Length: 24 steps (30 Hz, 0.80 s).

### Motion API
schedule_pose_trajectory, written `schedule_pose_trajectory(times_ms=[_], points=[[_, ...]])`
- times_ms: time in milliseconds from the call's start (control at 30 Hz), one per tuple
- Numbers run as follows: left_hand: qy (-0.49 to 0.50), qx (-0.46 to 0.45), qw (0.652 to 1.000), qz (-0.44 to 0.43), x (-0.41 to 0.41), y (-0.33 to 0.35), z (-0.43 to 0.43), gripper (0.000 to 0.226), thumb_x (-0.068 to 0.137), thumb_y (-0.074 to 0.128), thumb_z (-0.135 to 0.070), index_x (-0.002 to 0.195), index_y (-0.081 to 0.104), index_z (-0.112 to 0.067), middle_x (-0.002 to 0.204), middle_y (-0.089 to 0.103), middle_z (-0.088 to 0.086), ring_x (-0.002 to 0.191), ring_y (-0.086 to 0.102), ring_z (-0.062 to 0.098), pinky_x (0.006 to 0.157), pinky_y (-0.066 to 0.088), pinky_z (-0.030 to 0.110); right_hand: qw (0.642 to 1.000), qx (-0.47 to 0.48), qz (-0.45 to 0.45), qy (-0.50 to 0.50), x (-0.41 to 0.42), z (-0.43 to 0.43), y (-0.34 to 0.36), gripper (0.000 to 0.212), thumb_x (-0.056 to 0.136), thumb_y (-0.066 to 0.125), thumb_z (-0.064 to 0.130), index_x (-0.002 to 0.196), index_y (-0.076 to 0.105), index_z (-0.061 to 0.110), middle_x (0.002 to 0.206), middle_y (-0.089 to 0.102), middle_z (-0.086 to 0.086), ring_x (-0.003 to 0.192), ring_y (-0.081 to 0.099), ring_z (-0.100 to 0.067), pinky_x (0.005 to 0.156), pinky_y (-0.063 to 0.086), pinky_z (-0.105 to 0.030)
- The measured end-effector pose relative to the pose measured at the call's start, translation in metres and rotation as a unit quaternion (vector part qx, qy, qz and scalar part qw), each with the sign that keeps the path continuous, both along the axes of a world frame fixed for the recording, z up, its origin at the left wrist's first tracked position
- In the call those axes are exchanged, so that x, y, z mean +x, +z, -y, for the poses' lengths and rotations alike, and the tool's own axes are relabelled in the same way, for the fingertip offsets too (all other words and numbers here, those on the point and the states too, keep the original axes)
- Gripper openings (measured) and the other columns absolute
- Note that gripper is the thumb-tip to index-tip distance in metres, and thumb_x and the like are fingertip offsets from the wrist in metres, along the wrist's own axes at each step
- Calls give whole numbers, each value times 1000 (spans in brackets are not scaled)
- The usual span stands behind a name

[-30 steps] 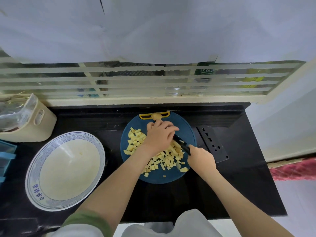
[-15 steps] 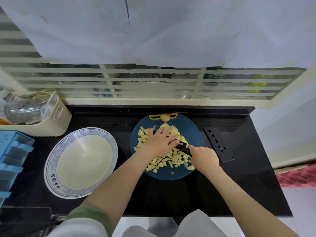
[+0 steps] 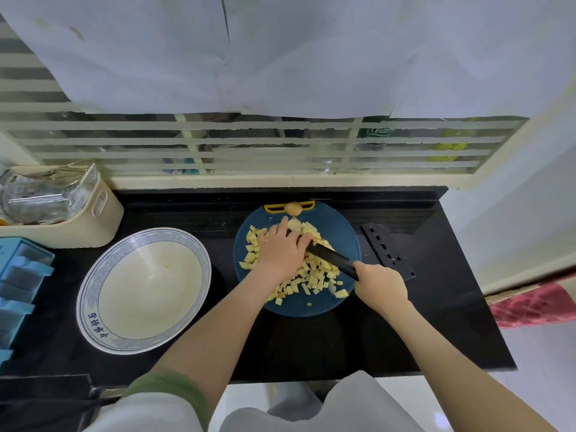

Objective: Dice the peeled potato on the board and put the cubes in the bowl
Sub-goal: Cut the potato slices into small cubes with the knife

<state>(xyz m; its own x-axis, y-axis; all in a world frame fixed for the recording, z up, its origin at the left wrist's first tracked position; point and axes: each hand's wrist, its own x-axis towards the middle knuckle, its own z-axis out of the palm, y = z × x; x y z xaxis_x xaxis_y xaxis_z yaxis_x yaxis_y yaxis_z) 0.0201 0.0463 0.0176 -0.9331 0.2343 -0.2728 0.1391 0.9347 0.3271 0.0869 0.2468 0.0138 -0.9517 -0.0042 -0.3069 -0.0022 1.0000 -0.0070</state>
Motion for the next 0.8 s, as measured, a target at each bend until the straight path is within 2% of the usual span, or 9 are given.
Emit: schedule_pose_trajectory(times_ms=[67,167,267,333,567,800], points=[[33,22,999,7,2,-1,-1,55,102,12,-49,145,38,-28,160,11,7,144,13,29,114,5,48,1000,-8,-9,-14,4,-4,-1,37,94,44,20,130,50,27,92,67,-1,73,63,-22,60,43,-28],[-42,59,996,-47,6,-2,2,48,102,16,-49,146,32,-40,160,9,3,144,10,25,114,3,48,1000,3,-8,-4,8,-8,0,31,94,44,20,124,51,27,88,66,0,71,61,-21,59,43,-28],[-153,52,986,-46,8,0,0,48,101,15,-51,137,46,-45,161,3,-4,145,4,18,115,0,48,1000,20,-2,23,8,-10,3,26,95,44,20,120,51,25,85,63,1,68,59,-20,59,45,-29],[-165,10,986,-16,7,1,0,53,101,13,-53,130,55,-41,161,-1,-5,146,0,21,115,-3,49,999,24,0,41,7,-8,5,25,95,44,21,120,50,24,82,59,2,67,56,-19,60,46,-29],[-46,-58,994,75,4,2,14,51,101,5,-50,146,28,-43,161,-9,1,147,-4,28,115,-6,53,998,28,-4,57,6,-4,6,22,96,44,21,117,51,22,80,54,4,65,55,-17,59,46,-27],[52,-27,996,63,3,-6,10,65,100,3,-52,147,36,-22,161,6,4,146,6,27,116,3,52,999,24,9,28,9,-10,5,25,96,44,20,120,51,24,84,63,1,66,57,-18,60,50,-29]])
